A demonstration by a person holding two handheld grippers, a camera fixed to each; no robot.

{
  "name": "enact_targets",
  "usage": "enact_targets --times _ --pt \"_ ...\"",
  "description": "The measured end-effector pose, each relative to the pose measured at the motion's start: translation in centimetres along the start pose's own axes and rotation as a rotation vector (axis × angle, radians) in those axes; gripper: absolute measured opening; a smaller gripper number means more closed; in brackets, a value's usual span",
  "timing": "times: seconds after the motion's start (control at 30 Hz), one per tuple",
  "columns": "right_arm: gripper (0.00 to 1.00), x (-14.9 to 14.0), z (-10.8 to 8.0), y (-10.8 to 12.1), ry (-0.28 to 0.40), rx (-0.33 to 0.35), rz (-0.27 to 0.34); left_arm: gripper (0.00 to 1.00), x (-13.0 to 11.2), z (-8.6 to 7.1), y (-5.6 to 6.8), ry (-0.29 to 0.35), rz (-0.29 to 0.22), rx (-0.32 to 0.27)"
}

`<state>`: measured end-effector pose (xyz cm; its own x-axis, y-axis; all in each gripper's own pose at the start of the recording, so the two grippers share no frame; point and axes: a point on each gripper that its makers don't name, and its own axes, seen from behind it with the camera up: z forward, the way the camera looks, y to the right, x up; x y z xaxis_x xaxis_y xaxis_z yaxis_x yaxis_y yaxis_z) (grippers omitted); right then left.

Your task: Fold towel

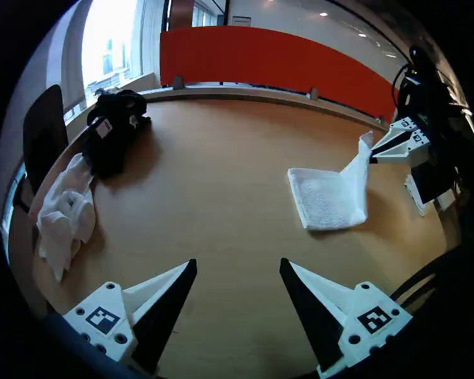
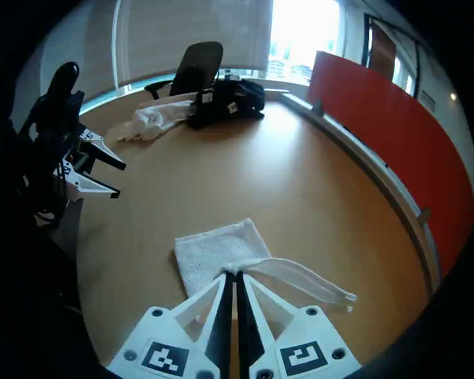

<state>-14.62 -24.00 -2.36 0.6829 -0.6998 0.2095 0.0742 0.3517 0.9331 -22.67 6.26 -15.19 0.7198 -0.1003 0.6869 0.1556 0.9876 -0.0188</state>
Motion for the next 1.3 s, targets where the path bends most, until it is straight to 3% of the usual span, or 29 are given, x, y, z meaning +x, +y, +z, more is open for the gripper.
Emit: enact_targets --times 0.3,0.57,1.0,1.07,1.17,1.3 --pt "0.03 1.0 4.3 -3.2 -0.035 0.118 -0.05 0.98 -0.4 -0.8 -0.6 0.003 -0.008 0.022" --pt "0.03 -1.0 8.0 -5.5 -0.093 0.198 -0.048 0.98 -1.0 -0.8 -1.2 -0.002 -0.039 0.043" --pt "0.06 -1.5 8.8 -5.6 -0.104 0.216 -0.035 0.98 -1.1 -0.5 -1.2 -0.01 -0.033 0.047" --pt "0.09 -1.5 8.8 -5.6 -0.104 0.217 -0.036 0.98 -1.2 -0.5 -1.2 -0.012 -0.032 0.048" --pt "0.22 -1.5 8.9 -5.6 -0.103 0.216 -0.038 0.98 -1.2 -0.5 -1.2 -0.013 -0.03 0.048" --pt "0.51 -1.6 8.8 -5.6 -0.099 0.216 -0.035 0.98 -1.2 -0.5 -1.1 -0.012 -0.027 0.049"
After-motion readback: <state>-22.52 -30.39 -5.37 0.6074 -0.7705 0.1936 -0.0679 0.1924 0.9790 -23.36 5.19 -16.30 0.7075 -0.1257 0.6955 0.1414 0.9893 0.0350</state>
